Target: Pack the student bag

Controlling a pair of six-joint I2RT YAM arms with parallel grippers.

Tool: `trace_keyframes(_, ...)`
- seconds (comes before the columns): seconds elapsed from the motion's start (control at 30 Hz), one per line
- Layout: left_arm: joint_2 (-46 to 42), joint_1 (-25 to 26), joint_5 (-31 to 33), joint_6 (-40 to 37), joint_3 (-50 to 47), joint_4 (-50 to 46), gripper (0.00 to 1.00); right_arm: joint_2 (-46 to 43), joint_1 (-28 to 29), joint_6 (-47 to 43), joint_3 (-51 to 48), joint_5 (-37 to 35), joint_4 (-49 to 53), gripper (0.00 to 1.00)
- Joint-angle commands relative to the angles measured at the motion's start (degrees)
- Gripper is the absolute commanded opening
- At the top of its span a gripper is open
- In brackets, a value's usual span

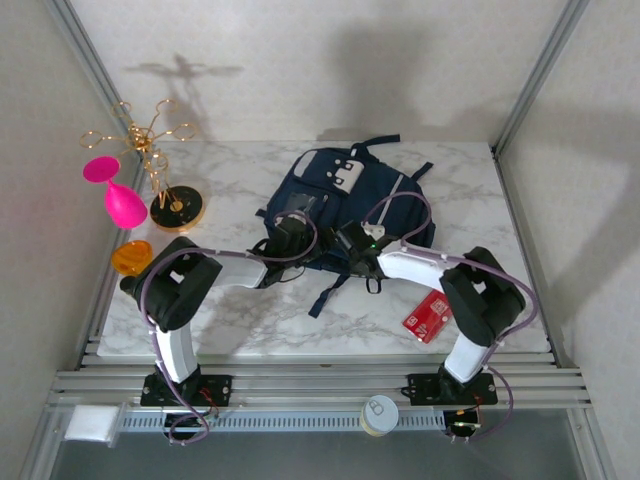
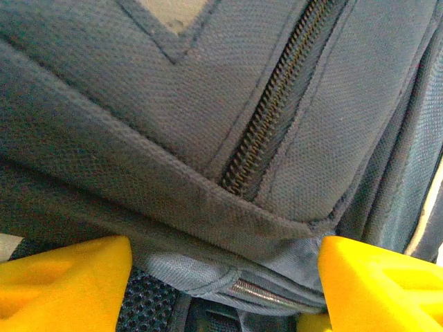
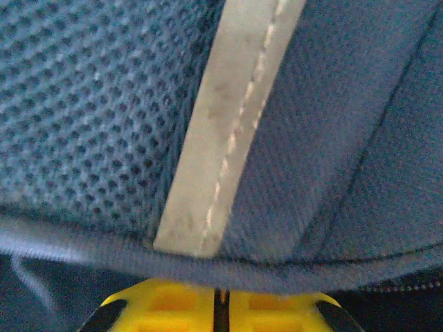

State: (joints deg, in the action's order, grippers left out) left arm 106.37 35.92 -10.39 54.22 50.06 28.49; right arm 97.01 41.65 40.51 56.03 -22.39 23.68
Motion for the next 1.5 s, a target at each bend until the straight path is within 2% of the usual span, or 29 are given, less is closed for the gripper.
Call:
trace_keyframes(0.0, 2.17, -4.45, 4.34, -2.62, 1.29, -5.35, 0.72, -5.83, -1.57, -4.09, -4.48, 1.92, -1.18, 0.08)
trace_keyframes(0.23, 1.66, -7.78, 3.62, -5.67, 4.17, -8.99, 0.71, -13.43, -4.71, -10.55, -10.35, 5.79, -4.14, 0.02)
trace_keyframes(0.33, 1.69, -8.19, 3.48, -7.36, 5.97, -11.35, 0.71, -16.41, -4.69, -13.08, -12.11, 10.76, -7.55, 0.01)
trace_keyframes(0.43, 0.11, -8.13, -0.89, -5.94, 6.14, -10.97, 0.71, -17.91, -4.65, -14.00, -11.83, 14.80, -9.04, 0.00)
trace_keyframes(0.57, -7.02, -3.27, -3.35, 2.99, -0.16, -4.08, 0.71, -20.92, -4.65, -15.64, -12.72, 18.91, -12.35, 0.00)
trace_keyframes(0.63, -9.36, -0.10, -2.36, 8.02, -2.19, -1.86, 0.71, -22.15, -4.65, -16.78, -13.97, 21.35, -14.79, 0.00)
trace_keyframes(0.83, -8.69, 5.96, -0.76, 21.53, -4.22, 6.68, 0.68, -23.16, -4.65, -18.22, -14.34, 25.14, -17.02, 0.00)
trace_keyframes(1.0, -4.32, 7.80, 2.46, 26.38, -1.63, 7.60, 0.58, -24.01, -4.65, -18.55, -15.86, 25.91, -18.95, 0.00)
trace_keyframes(1.13, -1.40, 8.42, 4.59, 28.44, 0.41, 8.12, 0.42, -23.90, -4.65, -18.79, -15.99, 26.23, -19.35, 0.00)
trace_keyframes(1.23, -1.81, 8.37, 8.97, 26.68, 1.33, 4.30, 0.27, -24.01, -4.65, -18.84, -14.91, 25.67, -17.57, 0.00)
trace_keyframes(1.3, -2.01, 7.65, 10.38, 25.12, 1.61, 1.99, 0.14, -24.30, -4.65, -20.73, -13.78, 25.65, -15.06, 0.00)
trace_keyframes(1.37, -3.13, 6.62, 11.05, 23.34, 0.81, 0.88, 0.00, -24.62, -4.73, -21.68, -12.18, 22.03, -10.15, 0.00)
trace_keyframes(1.47, -6.70, 4.46, 12.85, 20.69, -2.17, -0.91, 0.00, -25.93, -4.73, -20.83, -11.55, 19.05, -5.97, 0.00)
